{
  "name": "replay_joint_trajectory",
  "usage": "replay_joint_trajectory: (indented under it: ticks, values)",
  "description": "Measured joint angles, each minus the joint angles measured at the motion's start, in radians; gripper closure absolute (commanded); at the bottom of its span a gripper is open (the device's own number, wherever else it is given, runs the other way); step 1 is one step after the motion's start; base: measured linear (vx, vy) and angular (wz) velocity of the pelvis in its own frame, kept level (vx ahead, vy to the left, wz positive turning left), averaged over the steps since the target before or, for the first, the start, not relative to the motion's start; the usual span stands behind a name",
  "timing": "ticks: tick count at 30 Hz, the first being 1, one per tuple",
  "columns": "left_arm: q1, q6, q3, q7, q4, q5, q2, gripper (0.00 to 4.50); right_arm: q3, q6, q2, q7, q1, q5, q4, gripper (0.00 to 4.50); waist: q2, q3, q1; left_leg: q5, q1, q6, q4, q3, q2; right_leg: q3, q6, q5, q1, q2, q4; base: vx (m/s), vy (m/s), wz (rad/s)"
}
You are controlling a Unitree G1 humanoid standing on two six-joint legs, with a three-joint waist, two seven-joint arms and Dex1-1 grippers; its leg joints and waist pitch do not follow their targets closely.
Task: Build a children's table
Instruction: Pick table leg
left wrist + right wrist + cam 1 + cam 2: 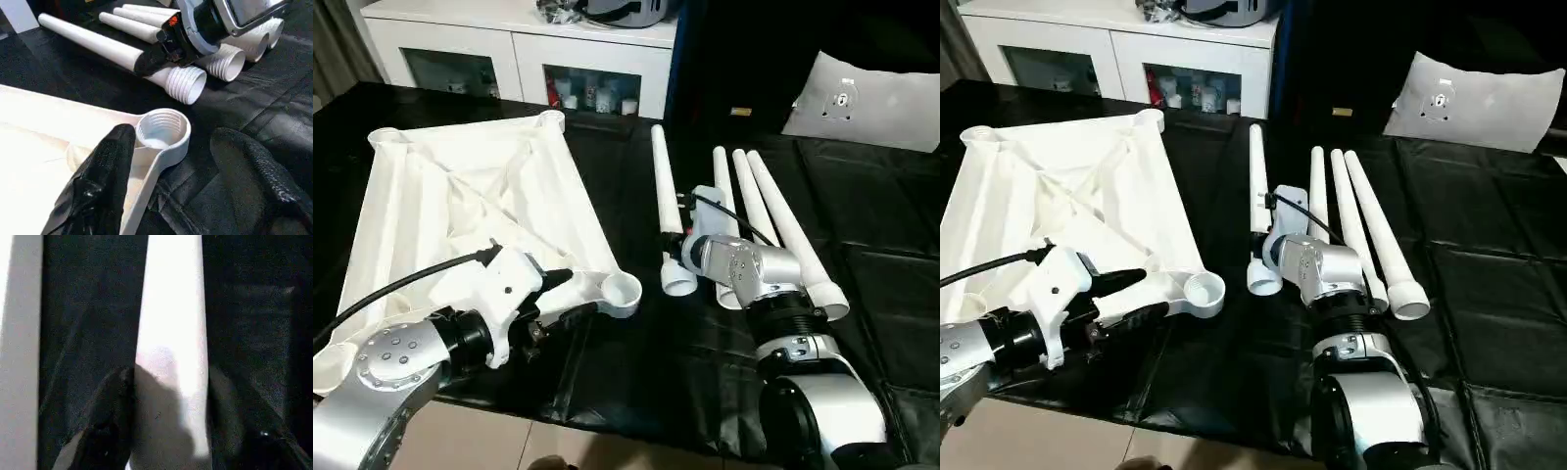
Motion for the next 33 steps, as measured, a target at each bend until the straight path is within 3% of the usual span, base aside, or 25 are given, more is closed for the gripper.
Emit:
replay_joint_trajectory:
  ticks: [6, 12, 16, 20, 26, 33]
  values:
    - [-0.016, -0.005, -0.002, 0.004, 0.011, 0.003, -0.002, 1.67, 0.005, -0.116, 0.020, 0.054, 0.050, 0.012, -0.098, 2.62, 0.004, 0.002, -0.001, 0.000, -0.001, 0.000, 0.000, 0.000, 0.001, 0.000, 0.000, 0.000, -0.001, 0.001, 0.000, 0.000, 0.000, 0.00]
    - [-0.148, -0.008, 0.007, 0.085, 0.081, 0.009, -0.087, 1.67, -0.042, -0.082, 0.036, 0.189, 0.075, 0.181, -0.330, 2.63, 0.008, 0.004, 0.000, 0.000, -0.001, 0.000, 0.000, 0.000, 0.001, 0.000, 0.001, 0.001, -0.001, 0.001, -0.001, 0.000, 0.000, 0.00]
    - [-0.236, 0.029, 0.035, 0.130, 0.133, -0.032, -0.164, 1.33, -0.028, -0.097, 0.014, 0.342, 0.178, 0.251, -0.439, 2.63, 0.009, 0.004, 0.004, 0.000, -0.002, 0.000, 0.001, 0.000, 0.001, -0.001, 0.001, 0.001, 0.000, 0.000, -0.001, 0.000, 0.000, 0.00]
    - [-0.373, 0.060, 0.066, 0.150, 0.189, -0.129, -0.265, 1.33, -0.020, -0.073, -0.064, 0.507, 0.307, 0.338, -0.553, 2.63, 0.015, 0.006, 0.008, 0.000, -0.004, 0.001, 0.004, 0.000, 0.001, -0.001, 0.001, 0.002, 0.000, 0.000, -0.002, 0.000, 0.000, 0.00]
    - [-0.541, 0.137, 0.178, 0.213, 0.274, -0.309, -0.405, 1.33, -0.053, 0.010, -0.128, 0.662, 0.368, 0.500, -0.690, 2.64, 0.020, 0.006, 0.000, 0.002, -0.002, 0.007, 0.002, 0.000, 0.002, -0.002, -0.002, 0.003, 0.001, 0.001, -0.001, 0.000, 0.000, 0.00]
    - [-0.605, 0.204, 0.220, 0.209, 0.335, -0.471, -0.469, 1.33, -0.055, 0.044, -0.168, 0.751, 0.418, 0.578, -0.724, 2.64, 0.034, 0.009, 0.010, 0.004, -0.004, 0.011, 0.004, 0.000, 0.002, -0.004, -0.002, 0.005, 0.001, 0.000, -0.003, 0.000, 0.000, 0.00]
